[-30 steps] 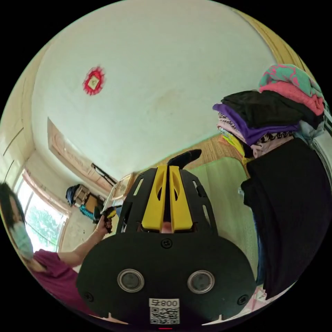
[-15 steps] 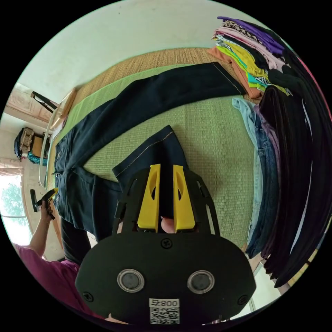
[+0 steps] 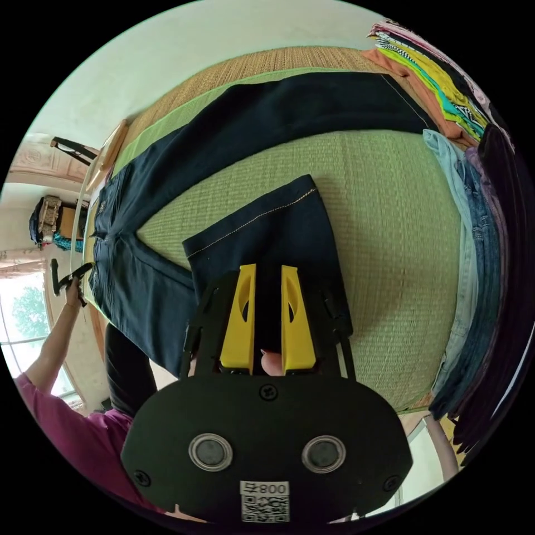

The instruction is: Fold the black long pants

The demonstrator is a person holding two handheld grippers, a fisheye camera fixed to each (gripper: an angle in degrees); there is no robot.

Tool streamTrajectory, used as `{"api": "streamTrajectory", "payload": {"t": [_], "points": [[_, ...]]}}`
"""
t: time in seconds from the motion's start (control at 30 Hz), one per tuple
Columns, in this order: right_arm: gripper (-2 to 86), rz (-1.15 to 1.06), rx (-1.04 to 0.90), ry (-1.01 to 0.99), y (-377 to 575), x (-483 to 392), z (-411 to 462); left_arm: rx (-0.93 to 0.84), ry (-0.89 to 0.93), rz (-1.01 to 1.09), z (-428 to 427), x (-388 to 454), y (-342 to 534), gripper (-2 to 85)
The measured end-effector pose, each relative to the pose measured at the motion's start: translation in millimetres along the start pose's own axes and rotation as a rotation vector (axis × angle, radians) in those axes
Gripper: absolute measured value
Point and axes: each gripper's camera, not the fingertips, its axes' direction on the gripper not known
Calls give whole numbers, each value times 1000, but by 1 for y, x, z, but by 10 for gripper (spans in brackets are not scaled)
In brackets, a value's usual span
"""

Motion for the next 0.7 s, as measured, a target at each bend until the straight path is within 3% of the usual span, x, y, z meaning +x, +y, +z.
{"api": "streamTrajectory", "payload": {"t": [0.07,0.23,0.47,0.57,0.7], "points": [[77,-6,26,4,13,-5,-7,5,73,-23,-2,-4,-1,2],[87,49,181,80,26,12,-49,41,284,182,-9,58,34,10],[114,8,131,46,-10,11,-63,-80,604,422,18,200,86,28],[112,-113,160,-57,6,-28,-77,-123,660,489,25,248,94,29],[114,-321,93,45,44,-104,-53,-189,695,551,36,293,102,27]]}}
